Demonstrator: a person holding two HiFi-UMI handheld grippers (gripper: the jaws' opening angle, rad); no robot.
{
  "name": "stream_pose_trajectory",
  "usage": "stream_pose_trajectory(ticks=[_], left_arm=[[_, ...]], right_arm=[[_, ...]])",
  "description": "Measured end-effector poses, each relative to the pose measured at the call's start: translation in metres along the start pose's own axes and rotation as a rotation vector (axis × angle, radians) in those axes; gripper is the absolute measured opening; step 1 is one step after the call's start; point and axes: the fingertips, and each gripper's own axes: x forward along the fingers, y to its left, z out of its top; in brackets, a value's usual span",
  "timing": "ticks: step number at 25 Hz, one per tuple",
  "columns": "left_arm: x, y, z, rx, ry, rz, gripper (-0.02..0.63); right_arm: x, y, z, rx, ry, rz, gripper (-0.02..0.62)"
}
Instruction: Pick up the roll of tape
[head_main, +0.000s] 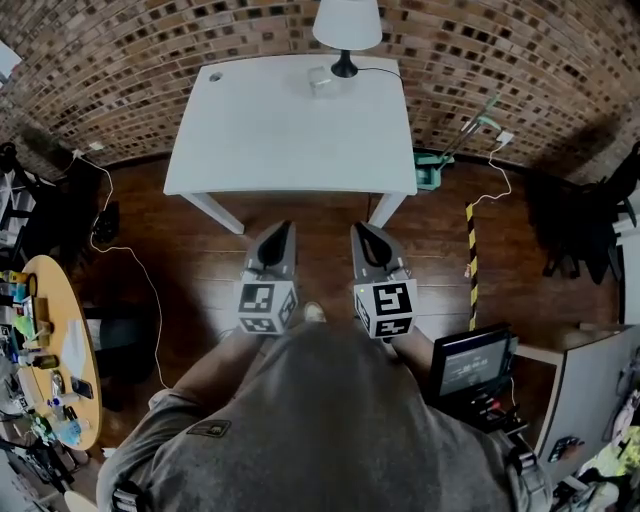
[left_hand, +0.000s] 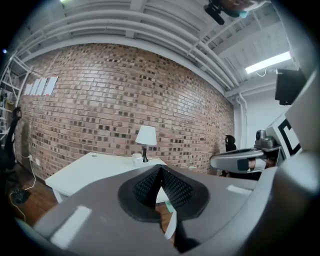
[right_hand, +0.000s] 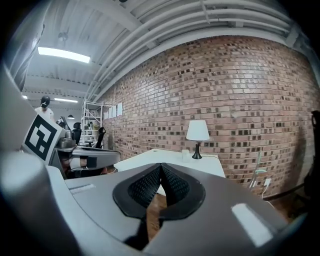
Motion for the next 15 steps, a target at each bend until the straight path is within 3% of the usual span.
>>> stream_pose_trajectory(ticks=[7,15], left_arm=[[0.015,0.023,-0.002,-0.019,0.02,-0.02,0.002],[0.048,0.048,-0.002,-0.026,0.028,0.008,0.002]], right_arm=[[0.027,0.004,0.005,-0.003,0.013,-0.026,0.015],[0.072,-0.006,0.008,0.002,0.021,0.001,0.015]])
